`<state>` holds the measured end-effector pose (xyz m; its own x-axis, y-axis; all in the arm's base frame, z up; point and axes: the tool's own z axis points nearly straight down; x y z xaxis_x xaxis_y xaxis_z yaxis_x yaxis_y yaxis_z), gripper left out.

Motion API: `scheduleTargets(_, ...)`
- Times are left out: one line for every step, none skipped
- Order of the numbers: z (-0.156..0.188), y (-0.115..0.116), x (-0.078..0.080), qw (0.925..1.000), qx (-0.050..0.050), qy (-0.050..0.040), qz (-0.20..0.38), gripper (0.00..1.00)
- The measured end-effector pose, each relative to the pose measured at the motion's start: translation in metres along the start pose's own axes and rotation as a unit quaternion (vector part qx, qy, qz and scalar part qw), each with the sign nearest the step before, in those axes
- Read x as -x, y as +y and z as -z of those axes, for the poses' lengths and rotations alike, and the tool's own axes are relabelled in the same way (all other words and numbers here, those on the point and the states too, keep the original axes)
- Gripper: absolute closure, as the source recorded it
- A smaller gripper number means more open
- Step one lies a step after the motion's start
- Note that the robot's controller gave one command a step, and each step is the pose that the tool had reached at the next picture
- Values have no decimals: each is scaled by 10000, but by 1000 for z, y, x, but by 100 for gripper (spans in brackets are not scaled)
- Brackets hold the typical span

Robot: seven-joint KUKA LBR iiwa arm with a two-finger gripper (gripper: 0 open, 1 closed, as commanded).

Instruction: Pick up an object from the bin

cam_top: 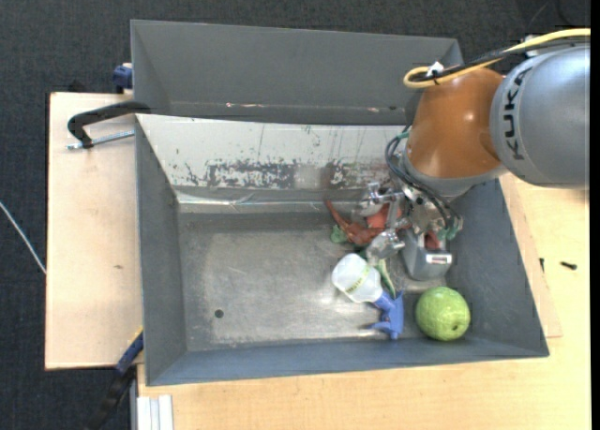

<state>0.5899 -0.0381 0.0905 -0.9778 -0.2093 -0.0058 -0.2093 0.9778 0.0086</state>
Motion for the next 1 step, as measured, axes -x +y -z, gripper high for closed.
scheduleTargets(0,0,0,10000,-1,0,2,100)
